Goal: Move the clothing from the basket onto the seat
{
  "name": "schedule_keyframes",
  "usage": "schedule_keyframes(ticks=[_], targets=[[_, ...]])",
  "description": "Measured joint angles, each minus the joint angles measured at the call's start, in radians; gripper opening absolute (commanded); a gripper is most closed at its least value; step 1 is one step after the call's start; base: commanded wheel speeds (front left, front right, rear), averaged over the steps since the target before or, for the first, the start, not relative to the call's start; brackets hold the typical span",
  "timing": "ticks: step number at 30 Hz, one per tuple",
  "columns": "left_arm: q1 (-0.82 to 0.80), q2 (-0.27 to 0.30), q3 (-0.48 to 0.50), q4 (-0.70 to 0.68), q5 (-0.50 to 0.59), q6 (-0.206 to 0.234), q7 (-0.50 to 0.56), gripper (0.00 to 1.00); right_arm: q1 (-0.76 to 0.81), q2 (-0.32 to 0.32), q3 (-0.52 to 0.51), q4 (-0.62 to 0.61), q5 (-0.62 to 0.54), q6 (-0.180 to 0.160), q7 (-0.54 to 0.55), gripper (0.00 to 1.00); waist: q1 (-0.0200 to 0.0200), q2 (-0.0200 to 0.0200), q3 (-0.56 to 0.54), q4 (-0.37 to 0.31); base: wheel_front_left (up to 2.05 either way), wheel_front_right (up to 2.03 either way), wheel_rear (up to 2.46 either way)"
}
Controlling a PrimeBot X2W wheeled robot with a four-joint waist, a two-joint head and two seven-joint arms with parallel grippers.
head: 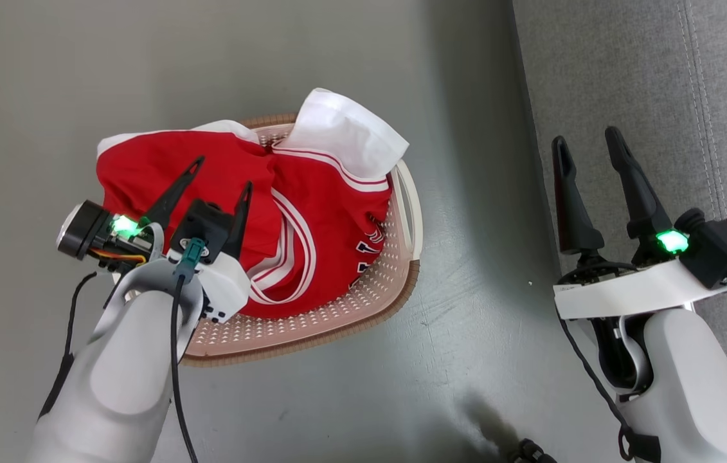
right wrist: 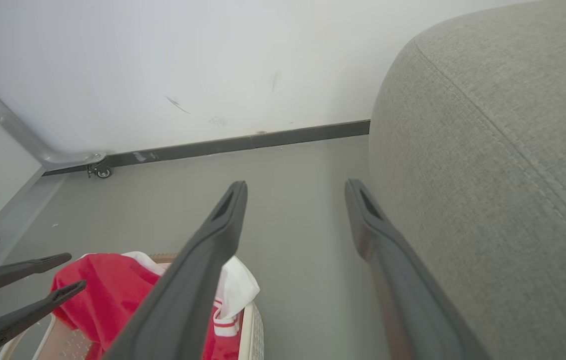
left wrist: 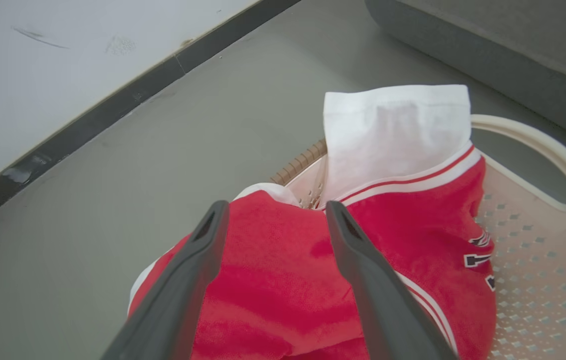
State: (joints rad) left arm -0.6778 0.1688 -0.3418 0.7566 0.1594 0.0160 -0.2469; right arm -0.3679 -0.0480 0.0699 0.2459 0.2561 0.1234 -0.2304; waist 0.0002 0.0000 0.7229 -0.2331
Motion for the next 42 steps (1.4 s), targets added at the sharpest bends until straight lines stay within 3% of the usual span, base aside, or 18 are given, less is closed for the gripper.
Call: schedule_keyframes(ticks=[20, 23, 34, 42], targets=[[-0.14, 0.055, -0.109, 0.107, 0.166, 0.011, 0.064, 1.0, -0.065, 0.0, 0.031, 0.042, 0.037, 0.0, -0.017, 1.0, -0.0001, 0.0, 0.062, -0.034, 0.0, 0.0, 0.0], [-0.159, 0.057, -0.118, 0.118, 0.188, 0.029, 0.072, 1.0, -0.067, 0.0, 0.031, 0.049, 0.037, 0.0, -0.018, 1.0, -0.0001, 0.0, 0.066, -0.036, 0.0, 0.0, 0.0], [-0.2, 0.068, -0.123, 0.171, 0.207, 0.073, 0.116, 1.0, -0.087, 0.0, 0.039, 0.067, 0.047, 0.0, -0.019, 1.0, -0.0001, 0.0, 0.076, -0.043, 0.0, 0.0, 0.0], [-0.232, 0.064, -0.138, 0.214, 0.233, 0.072, 0.16, 1.0, -0.088, 0.0, 0.044, 0.066, 0.058, 0.0, -0.019, 1.0, -0.0001, 0.0, 0.086, -0.054, 0.0, 0.0, 0.0]])
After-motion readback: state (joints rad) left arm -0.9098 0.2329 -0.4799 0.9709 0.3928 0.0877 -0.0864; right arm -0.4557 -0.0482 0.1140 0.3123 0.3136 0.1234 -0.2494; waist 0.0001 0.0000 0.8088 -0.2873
